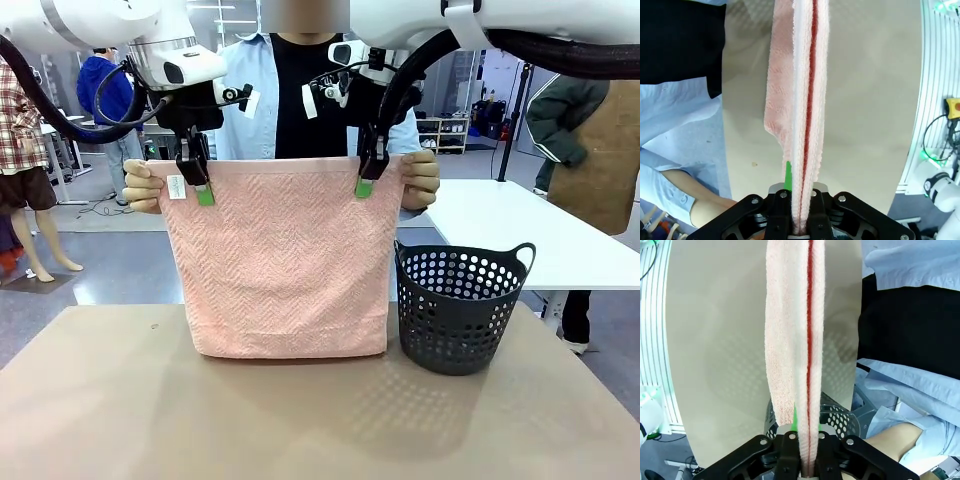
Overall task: Fold the towel.
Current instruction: Release the end of the 100 cm Hotel Towel you were holding and grab the top end of the folded side, then release the end of the 100 cm Hotel Towel you were holding.
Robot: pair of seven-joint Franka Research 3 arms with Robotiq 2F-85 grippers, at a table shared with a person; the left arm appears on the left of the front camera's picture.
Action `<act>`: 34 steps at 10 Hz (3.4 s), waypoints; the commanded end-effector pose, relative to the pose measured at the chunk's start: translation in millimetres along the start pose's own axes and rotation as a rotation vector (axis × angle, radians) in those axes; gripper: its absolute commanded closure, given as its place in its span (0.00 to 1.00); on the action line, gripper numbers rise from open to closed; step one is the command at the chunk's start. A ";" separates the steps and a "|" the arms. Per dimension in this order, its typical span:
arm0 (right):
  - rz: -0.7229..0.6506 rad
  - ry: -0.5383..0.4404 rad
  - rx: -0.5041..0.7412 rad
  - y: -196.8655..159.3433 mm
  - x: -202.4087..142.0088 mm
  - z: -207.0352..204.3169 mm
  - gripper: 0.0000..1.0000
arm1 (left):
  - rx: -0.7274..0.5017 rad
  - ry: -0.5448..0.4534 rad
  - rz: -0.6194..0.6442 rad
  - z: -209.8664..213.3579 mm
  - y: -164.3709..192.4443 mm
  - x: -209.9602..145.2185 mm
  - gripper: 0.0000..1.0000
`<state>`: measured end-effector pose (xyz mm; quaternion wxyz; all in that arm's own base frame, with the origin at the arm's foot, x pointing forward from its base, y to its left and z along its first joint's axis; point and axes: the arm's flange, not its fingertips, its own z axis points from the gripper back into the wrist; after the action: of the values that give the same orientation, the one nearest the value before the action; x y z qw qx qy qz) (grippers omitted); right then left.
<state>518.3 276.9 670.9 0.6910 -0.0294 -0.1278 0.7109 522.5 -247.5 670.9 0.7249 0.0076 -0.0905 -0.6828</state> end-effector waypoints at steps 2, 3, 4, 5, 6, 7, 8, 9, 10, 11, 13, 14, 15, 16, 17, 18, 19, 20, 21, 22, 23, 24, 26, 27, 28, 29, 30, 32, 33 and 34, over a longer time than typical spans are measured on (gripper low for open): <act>0.001 0.002 -0.002 0.1 0.2 0.1 0.99 | 0.001 0.000 0.000 0.7 0.0 0.2 1.00; 0.001 0.002 -0.002 0.1 0.2 0.1 0.99 | 0.001 0.000 0.000 0.7 0.0 0.2 1.00; 0.001 0.002 -0.002 0.1 0.2 0.1 0.99 | 0.001 0.000 0.000 0.7 0.0 0.2 1.00; 0.001 0.002 -0.002 0.1 0.2 0.1 0.99 | 0.001 0.000 0.000 0.7 0.0 0.2 1.00; 0.001 0.002 -0.002 0.1 0.2 0.1 0.99 | 0.001 0.000 0.000 0.7 0.0 0.2 1.00; 0.001 0.002 -0.002 0.1 0.2 0.1 0.99 | 0.001 0.000 0.000 0.7 0.0 0.2 1.00; 0.001 0.002 -0.002 0.1 0.2 0.1 0.99 | 0.001 0.000 0.000 0.7 0.0 0.2 1.00; 0.001 0.002 -0.002 0.1 0.2 0.1 0.99 | 0.001 0.000 0.000 0.7 0.0 0.2 1.00; 0.001 0.002 -0.002 0.1 0.2 0.1 0.99 | 0.001 0.000 0.000 0.7 0.0 0.2 1.00; 0.001 0.002 -0.002 0.1 0.2 0.1 0.99 | 0.001 0.000 0.000 0.7 0.0 0.2 1.00; 0.001 0.002 -0.002 0.1 0.2 0.1 0.99 | 0.001 0.000 0.000 0.7 0.0 0.2 1.00; 0.001 0.002 -0.002 0.1 0.2 0.1 0.99 | 0.001 0.000 0.000 0.7 0.0 0.2 1.00; 0.001 0.002 -0.002 0.1 0.2 0.1 0.99 | 0.001 0.000 0.000 0.7 0.0 0.2 1.00; 0.001 0.002 -0.002 0.1 0.2 0.1 0.99 | 0.001 0.000 0.000 0.7 0.0 0.2 1.00; 0.001 0.002 -0.002 0.1 0.2 0.1 0.99 | 0.001 0.000 0.000 0.7 0.0 0.2 1.00; 0.001 0.002 -0.002 0.1 0.2 0.1 0.99 | 0.001 0.000 0.000 0.7 0.0 0.2 1.00; 0.001 0.002 -0.002 0.1 0.2 0.1 0.99 | 0.001 0.000 0.000 0.7 0.0 0.2 1.00; 0.001 0.002 -0.002 0.1 0.2 0.1 0.99 | 0.001 0.000 0.000 0.7 0.0 0.2 1.00; 0.001 0.002 -0.002 0.1 0.2 0.1 0.99 | 0.001 0.000 0.000 0.7 0.0 0.2 1.00; 0.001 0.002 -0.002 0.1 0.2 0.1 0.99 | 0.001 0.000 0.000 0.7 0.0 0.2 1.00; 0.001 0.002 -0.002 0.1 0.2 0.1 0.99 | 0.001 0.000 0.000 0.7 0.0 0.2 1.00; 0.001 0.002 -0.002 0.1 0.2 0.1 0.99 | 0.001 0.000 0.000 0.7 0.0 0.2 1.00; 0.001 0.002 -0.002 0.1 0.2 0.1 0.99 | 0.001 0.000 0.000 0.7 0.0 0.2 1.00; 0.001 0.002 -0.002 0.1 0.2 0.1 0.99 | 0.001 0.000 0.000 0.7 0.0 0.2 1.00; 0.001 0.002 -0.002 0.1 0.2 0.1 0.99 | 0.001 0.000 0.000 0.7 0.0 0.2 1.00; 0.001 0.002 -0.002 0.1 0.2 0.1 0.99 | 0.001 0.000 0.000 0.7 0.0 0.2 1.00; 0.001 0.002 -0.002 0.1 0.2 0.1 0.99 | 0.001 0.000 0.000 0.7 0.0 0.2 1.00; 0.001 0.002 -0.002 0.1 0.2 0.1 0.99 | 0.001 0.000 0.000 0.7 0.0 0.2 1.00; 0.001 0.002 -0.002 0.1 0.2 0.1 0.99 | 0.001 0.000 0.000 0.7 0.0 0.2 1.00; 0.001 0.002 -0.002 0.1 0.2 0.1 0.99 | 0.001 0.000 0.000 0.7 0.0 0.2 1.00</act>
<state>518.2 277.6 670.4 0.6906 -0.0291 -0.1274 0.7114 522.8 -248.0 670.0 0.7247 0.0072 -0.0898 -0.6831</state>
